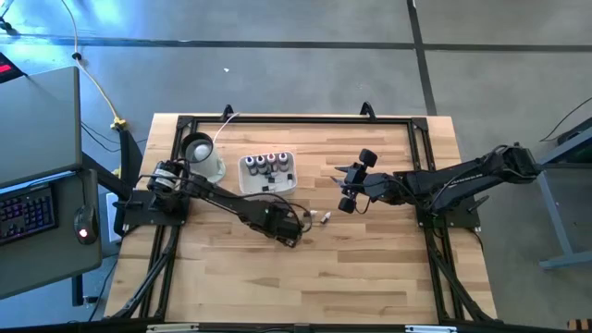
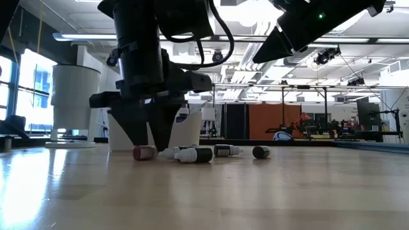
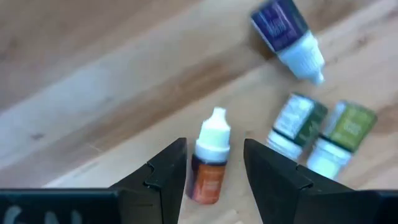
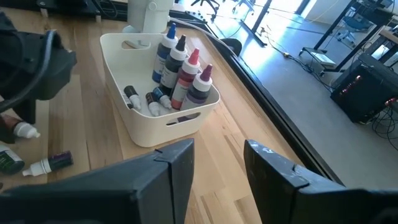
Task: Pick & Place food coloring
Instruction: Put the small orange food coloring bottle into the white bin
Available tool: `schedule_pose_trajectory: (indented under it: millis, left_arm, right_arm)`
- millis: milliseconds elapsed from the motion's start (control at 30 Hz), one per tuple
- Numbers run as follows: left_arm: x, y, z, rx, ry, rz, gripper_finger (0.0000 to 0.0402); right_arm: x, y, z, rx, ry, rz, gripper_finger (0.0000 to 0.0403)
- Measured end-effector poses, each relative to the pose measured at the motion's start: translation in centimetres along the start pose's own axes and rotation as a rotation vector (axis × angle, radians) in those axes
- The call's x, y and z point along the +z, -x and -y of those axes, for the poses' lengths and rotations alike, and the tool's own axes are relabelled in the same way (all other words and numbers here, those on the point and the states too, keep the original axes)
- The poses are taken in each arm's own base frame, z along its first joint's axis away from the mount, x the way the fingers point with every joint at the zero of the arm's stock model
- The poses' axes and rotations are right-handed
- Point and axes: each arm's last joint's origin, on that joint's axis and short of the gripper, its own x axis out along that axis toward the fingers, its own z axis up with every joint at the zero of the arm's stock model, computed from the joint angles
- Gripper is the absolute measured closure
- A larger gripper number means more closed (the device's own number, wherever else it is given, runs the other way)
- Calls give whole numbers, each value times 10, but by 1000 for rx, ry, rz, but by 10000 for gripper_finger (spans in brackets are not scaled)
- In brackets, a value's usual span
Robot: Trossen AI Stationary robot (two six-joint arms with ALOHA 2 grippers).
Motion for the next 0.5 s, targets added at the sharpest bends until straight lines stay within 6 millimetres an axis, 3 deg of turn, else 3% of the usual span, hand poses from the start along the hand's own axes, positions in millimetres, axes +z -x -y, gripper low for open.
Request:
schedule_pose_trajectory:
  millis: [233,500]
  left_arm:
    - [-8,-3,1,22,-10,-15,253]
    - [-8,-3,-1,35,1,-12,327]
  right_arm:
    - [0,0,0,1,0,0,270]
    - [0,0,0,1,0,0,270]
